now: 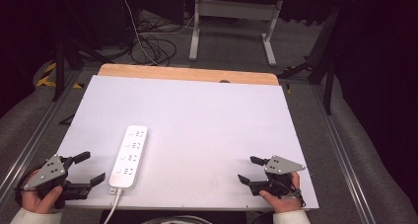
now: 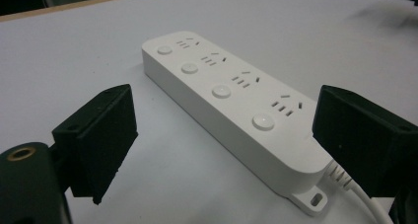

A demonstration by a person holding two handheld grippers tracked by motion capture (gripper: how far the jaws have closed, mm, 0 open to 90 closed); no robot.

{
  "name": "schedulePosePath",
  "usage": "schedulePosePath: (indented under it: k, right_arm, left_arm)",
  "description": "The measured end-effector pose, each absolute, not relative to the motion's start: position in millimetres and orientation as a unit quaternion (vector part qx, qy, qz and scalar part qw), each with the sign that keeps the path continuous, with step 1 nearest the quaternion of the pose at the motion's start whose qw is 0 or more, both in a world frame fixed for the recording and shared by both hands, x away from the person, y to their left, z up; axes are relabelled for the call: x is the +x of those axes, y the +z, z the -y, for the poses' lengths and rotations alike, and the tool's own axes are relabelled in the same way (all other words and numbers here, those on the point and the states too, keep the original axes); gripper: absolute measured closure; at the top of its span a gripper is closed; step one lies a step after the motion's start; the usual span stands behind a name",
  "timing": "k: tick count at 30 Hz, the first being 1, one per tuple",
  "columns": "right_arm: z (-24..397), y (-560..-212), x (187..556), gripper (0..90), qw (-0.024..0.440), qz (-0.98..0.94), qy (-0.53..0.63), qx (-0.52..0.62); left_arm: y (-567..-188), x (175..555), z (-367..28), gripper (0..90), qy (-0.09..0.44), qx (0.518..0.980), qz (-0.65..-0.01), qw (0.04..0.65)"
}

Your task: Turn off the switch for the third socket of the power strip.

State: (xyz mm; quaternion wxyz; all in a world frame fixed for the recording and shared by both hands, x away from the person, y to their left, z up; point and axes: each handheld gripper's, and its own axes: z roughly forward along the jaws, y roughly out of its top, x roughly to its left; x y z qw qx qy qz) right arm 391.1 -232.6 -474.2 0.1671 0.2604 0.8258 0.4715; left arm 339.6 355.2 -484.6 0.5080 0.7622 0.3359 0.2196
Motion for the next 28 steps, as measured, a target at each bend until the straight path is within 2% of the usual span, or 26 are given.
schedulePosePath:
  k: [5,14,28]
  right_arm:
    - [232.9,-474.3,391.2,24.5,0.168,-0.826,0.471,0.261]
    - [232.7,-474.4,391.4,24.5,0.168,-0.826,0.470,0.261]
    - [232.7,-474.7,391.8,24.5,0.168,-0.826,0.470,0.262]
  left_arm:
    - [-482.5,339.4,-355.4,10.2,0.234,0.755,-0.340,0.510]
    - [-479.7,337.4,-354.9,8.2,0.220,0.750,-0.338,0.524]
    - [-477.2,336.3,-354.9,7.0,0.233,0.749,-0.341,0.519]
